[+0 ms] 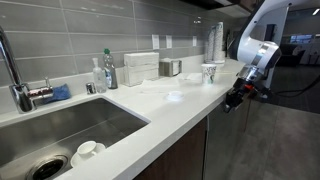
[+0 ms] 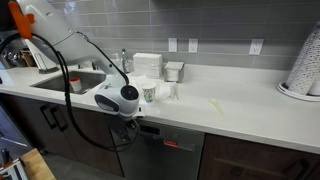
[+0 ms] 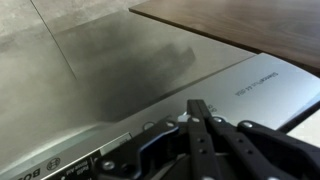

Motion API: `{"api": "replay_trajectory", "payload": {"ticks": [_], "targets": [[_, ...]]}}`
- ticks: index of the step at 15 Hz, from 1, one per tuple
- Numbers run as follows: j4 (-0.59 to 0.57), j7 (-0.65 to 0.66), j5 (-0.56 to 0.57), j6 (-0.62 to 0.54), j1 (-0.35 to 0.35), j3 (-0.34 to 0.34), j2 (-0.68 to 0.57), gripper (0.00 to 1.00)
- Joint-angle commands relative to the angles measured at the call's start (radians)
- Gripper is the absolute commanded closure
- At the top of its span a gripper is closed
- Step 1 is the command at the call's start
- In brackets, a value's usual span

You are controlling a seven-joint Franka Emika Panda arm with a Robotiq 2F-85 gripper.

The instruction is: Push the button on the dishwasher

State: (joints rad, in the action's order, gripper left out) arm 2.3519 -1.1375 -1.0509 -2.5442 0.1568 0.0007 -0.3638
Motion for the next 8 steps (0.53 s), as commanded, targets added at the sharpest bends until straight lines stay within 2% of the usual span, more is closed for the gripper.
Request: {"api": "replay_trajectory", "payload": {"ticks": [1,4,5,8], "targets": [[-0.011,-0.158,-0.181,-0.014,0.031,0.036,-0.001,1.00],[-0.002,-0.311,-0.361,0.005,0.056,0.044,0.000,1.00],[0.000,-0.335,-0.380,0.028,0.027,0.011,-0.006,1.00],[0.037,-0.286,-0.300,0.031,-0.008,-0.029,0.001,1.00]]}}
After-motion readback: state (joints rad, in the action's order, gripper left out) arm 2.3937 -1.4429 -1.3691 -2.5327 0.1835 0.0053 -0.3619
